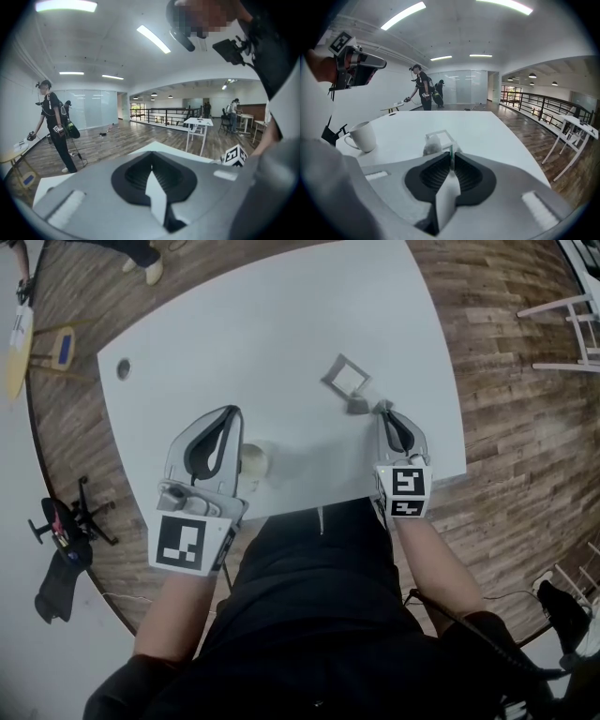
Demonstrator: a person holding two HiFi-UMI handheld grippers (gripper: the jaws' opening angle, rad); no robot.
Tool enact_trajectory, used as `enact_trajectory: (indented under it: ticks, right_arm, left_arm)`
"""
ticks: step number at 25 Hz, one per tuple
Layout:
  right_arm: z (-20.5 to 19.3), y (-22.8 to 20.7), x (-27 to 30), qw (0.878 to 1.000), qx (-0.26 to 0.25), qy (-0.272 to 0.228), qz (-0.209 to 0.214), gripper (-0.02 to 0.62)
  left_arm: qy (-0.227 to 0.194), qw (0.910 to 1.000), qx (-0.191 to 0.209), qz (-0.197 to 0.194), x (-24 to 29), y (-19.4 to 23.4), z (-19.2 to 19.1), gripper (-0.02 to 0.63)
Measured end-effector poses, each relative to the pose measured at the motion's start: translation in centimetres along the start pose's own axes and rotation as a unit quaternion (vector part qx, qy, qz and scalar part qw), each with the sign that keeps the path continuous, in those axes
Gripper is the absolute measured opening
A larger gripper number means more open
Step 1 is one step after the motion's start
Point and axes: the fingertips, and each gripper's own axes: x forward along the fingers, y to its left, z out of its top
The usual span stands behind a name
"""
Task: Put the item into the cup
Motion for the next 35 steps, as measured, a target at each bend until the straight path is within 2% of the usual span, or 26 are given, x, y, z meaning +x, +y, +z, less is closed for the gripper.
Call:
enact_trajectory:
  ticks: [7, 16, 21, 26, 30, 35]
  right_arm:
    - [0.9, 0.0, -0.5, 1.000, -0.014, -0.012, -0.001, 0.035]
    - [2.1, -0.1, -1.2, 0.999, -0.026, -0.019, -0.004, 0.034]
    - [2.7, 0.3, -2.3, 0.999, -0.044, -0.029, -0.004, 0.034]
    - [3.6, 1.2, -2.6, 0.998, -0.054, -0.037, -0.002, 0.034]
    - [4.3, 1.3, -3.0, 0.997, -0.055, -0.043, -0.012, 0.032]
    - [5.9, 4.1, -1.2, 0.996, -0.059, -0.057, -0.016, 0.032]
  left_arm:
    - [-0.017, 0.9997, 0.006, 0.014, -1.2, 0.7, 1.0, -0.005]
    - [-0.036, 0.9993, 0.003, 0.011, -2.1, 0.2, 1.4, -0.005]
    - [-0.039, 0.9985, 0.036, 0.011, -3.5, -0.1, 0.9, -0.005]
    - [-0.060, 0.9968, 0.045, 0.028, -4.9, 2.1, 1.5, -0.005]
    - [-0.069, 0.9960, 0.052, 0.024, -5.5, 2.6, 1.8, -0.005]
    - [-0.074, 0.9962, 0.027, 0.038, -7.0, 7.1, 1.2, -0.005]
